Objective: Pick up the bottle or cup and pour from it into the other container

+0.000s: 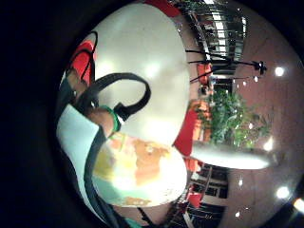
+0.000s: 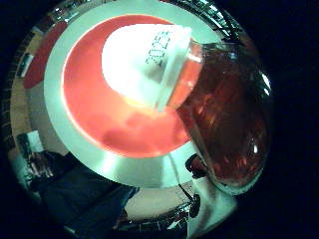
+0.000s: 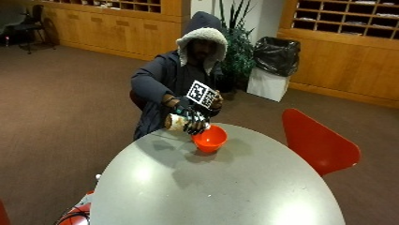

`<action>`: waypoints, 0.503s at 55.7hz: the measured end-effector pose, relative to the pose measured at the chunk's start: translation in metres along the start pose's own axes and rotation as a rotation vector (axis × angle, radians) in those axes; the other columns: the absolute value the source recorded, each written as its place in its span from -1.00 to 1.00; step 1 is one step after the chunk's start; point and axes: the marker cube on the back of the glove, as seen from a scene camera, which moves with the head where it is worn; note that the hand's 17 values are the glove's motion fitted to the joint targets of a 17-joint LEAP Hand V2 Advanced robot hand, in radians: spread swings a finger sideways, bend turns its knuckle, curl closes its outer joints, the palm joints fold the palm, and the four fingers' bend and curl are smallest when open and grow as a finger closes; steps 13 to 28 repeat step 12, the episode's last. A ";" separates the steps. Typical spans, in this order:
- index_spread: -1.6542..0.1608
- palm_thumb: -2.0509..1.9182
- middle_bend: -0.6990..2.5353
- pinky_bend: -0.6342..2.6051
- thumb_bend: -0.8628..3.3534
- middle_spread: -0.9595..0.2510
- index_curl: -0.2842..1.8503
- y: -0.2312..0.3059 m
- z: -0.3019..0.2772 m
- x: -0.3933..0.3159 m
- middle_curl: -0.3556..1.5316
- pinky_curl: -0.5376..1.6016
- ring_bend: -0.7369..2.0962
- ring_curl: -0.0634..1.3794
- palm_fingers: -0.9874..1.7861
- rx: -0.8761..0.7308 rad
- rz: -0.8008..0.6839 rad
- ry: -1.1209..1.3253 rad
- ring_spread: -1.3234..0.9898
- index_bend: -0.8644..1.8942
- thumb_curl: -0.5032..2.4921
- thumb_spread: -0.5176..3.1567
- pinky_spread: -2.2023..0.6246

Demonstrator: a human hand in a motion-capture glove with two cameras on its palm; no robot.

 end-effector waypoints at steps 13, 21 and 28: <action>0.55 0.53 -0.38 -0.31 -0.61 0.22 -0.46 0.005 0.000 0.003 -0.10 -0.15 -0.04 -0.29 0.54 0.003 -0.008 -0.034 -0.01 -0.29 -0.25 -0.45 0.50; 0.55 0.53 -0.38 -0.31 -0.61 0.22 -0.46 0.005 0.000 0.003 -0.10 -0.15 -0.04 -0.29 0.54 0.003 -0.008 -0.034 -0.01 -0.29 -0.25 -0.45 0.50; 0.55 0.53 -0.38 -0.31 -0.61 0.22 -0.46 0.005 0.000 0.003 -0.10 -0.15 -0.04 -0.29 0.54 0.003 -0.008 -0.034 -0.01 -0.29 -0.25 -0.45 0.50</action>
